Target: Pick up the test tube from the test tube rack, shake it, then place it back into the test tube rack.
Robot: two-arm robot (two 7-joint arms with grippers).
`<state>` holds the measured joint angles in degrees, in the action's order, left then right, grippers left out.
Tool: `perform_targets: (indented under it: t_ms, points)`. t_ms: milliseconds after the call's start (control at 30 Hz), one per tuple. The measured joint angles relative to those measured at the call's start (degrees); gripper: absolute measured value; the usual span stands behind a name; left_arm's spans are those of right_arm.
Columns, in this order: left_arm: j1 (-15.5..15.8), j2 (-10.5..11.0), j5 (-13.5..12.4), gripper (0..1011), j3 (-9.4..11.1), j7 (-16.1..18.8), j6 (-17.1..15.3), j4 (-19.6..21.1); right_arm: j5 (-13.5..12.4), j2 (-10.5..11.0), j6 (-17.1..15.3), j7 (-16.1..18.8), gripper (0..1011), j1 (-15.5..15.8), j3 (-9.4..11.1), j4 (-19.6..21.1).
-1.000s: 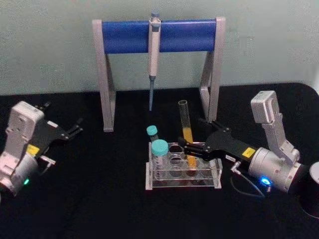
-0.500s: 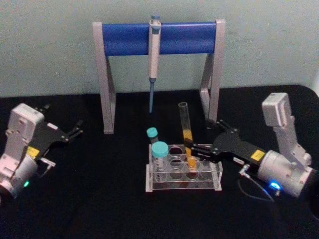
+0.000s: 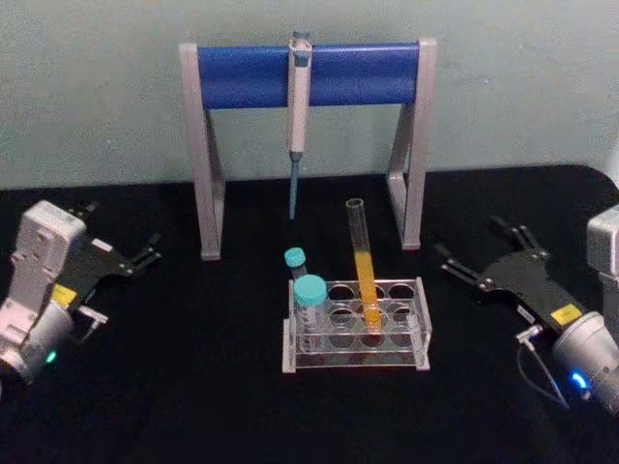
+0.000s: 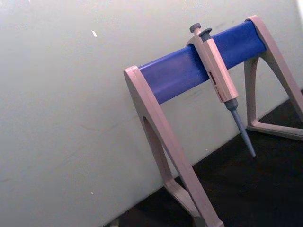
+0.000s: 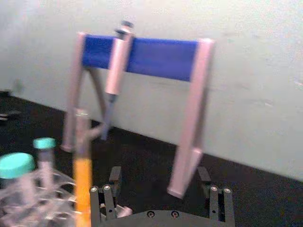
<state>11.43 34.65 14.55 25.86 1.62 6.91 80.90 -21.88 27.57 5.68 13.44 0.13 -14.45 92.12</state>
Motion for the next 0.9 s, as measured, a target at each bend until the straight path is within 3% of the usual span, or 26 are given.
perform_targets:
  t_ms: [100,300,633,900]
  points:
    - [0.0,0.0,0.0,1001,0.0,0.0,0.0,0.0,2.3,-1.5,0.9,-3.1,1000,0.8,0.6,-1.3]
    - [0.0,0.0,0.0,1001,0.0,0.0,0.0,0.0,4.0,-3.9,0.6,-5.3,1000,0.9,1.0,-5.0]
    - [0.0,0.0,0.0,1001,0.0,0.0,0.0,0.0,4.6,-5.8,-1.8,-3.6,1000,-0.3,0.9,-10.0]
    - [0.0,0.0,0.0,1001,0.0,0.0,0.0,0.0,5.1,-6.2,-2.0,-2.2,1000,-0.7,0.8,-11.0]
